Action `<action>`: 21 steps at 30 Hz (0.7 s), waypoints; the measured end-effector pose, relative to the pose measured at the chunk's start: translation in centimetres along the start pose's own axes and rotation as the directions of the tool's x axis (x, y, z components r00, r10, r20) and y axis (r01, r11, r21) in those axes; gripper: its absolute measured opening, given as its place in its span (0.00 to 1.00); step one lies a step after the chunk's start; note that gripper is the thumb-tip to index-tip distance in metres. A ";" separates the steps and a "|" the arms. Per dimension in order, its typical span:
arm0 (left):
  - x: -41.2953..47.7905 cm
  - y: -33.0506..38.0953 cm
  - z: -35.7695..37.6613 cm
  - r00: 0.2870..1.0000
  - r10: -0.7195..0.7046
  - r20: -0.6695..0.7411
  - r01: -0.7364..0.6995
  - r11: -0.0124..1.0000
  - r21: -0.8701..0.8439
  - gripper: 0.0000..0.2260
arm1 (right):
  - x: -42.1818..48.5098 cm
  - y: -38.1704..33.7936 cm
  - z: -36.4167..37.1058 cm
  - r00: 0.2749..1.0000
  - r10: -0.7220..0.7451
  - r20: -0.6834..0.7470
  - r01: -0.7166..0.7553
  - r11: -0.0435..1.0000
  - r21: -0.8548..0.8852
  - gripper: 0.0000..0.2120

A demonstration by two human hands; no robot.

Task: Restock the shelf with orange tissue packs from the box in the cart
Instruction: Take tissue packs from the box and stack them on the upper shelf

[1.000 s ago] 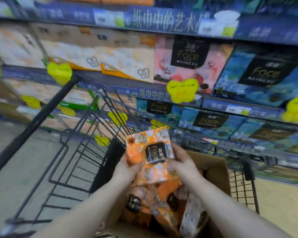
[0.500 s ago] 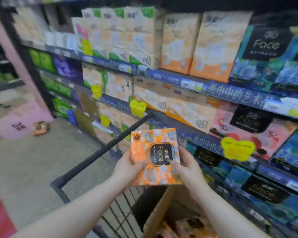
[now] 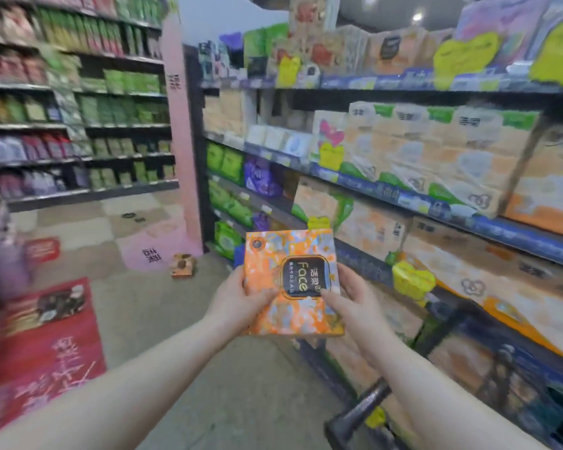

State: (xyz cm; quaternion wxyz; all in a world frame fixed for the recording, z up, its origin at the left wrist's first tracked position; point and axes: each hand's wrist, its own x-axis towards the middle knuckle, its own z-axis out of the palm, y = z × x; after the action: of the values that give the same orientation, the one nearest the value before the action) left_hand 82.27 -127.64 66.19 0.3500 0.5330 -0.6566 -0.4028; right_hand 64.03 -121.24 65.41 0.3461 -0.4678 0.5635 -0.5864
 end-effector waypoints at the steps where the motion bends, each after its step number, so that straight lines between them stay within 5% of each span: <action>1: 0.9 -0.7 -2.5 1.000 0.003 -0.021 -0.003 1.000 -0.004 0.20 | 1.0 -0.4 2.5 1.000 -0.013 0.023 0.013 1.000 0.015 0.21; 9: 6.6 -3.2 -14.0 0.991 0.058 -0.124 -0.061 0.998 -0.022 0.14 | 7.0 -2.8 14.4 0.996 -0.048 0.081 0.045 0.998 0.037 0.21; 17: 14.8 -2.2 -16.6 0.983 0.093 -0.161 -0.094 0.996 0.000 0.16 | 15.5 -4.7 17.0 0.991 -0.098 0.090 0.099 0.995 -0.002 0.26; 21: 21.2 -1.2 -17.2 0.976 0.144 -0.163 -0.142 0.990 0.021 0.17 | 21.5 -4.8 17.7 0.983 -0.149 0.110 0.146 0.989 0.039 0.20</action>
State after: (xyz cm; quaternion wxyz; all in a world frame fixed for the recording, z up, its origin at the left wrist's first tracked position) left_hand 94.08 -151.30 73.18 0.4283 0.5174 -0.6642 -0.3282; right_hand 74.32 -146.64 72.27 0.3402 -0.5352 0.4977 -0.5918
